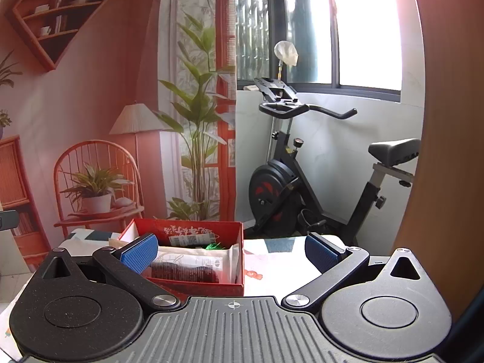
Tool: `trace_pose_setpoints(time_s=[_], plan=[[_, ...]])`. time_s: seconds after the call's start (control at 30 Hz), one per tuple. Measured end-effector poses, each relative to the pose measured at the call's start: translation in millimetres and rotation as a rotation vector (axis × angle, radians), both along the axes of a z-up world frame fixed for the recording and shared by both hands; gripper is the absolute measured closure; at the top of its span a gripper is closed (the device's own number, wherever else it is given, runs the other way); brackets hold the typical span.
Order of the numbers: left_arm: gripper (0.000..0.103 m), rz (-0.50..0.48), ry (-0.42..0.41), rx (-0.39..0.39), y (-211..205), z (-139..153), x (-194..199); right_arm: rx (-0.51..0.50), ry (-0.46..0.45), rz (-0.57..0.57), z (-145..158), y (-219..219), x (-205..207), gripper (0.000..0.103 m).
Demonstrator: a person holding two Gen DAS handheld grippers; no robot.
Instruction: Organize soft objects
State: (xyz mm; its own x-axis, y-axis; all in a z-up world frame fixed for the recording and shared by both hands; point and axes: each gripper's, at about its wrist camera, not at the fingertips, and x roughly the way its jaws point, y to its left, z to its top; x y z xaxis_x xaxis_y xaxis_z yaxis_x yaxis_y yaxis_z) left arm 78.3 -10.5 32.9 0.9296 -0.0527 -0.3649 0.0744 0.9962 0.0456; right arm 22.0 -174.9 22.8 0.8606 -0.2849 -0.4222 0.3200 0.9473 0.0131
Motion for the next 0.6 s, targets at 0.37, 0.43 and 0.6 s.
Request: trace_pose_setpoints(time_s=[0.37,0.43,0.6], plan=[[0.000,0.000,0.003,0.003,0.1,-0.6,-2.0,0.011,0.007,-0.004,-3.2,-0.2,-2.7,0.000],[0.000,0.000,0.003,0.002,0.4,-0.5,-2.0,0.012,0.007,-0.005,-3.4,0.2,-2.8,0.000],[0.000,-0.001,0.003,0.002,0.8,-0.5,-1.8,0.014,0.006,-0.006,-4.6,-1.3,-3.5,0.000]])
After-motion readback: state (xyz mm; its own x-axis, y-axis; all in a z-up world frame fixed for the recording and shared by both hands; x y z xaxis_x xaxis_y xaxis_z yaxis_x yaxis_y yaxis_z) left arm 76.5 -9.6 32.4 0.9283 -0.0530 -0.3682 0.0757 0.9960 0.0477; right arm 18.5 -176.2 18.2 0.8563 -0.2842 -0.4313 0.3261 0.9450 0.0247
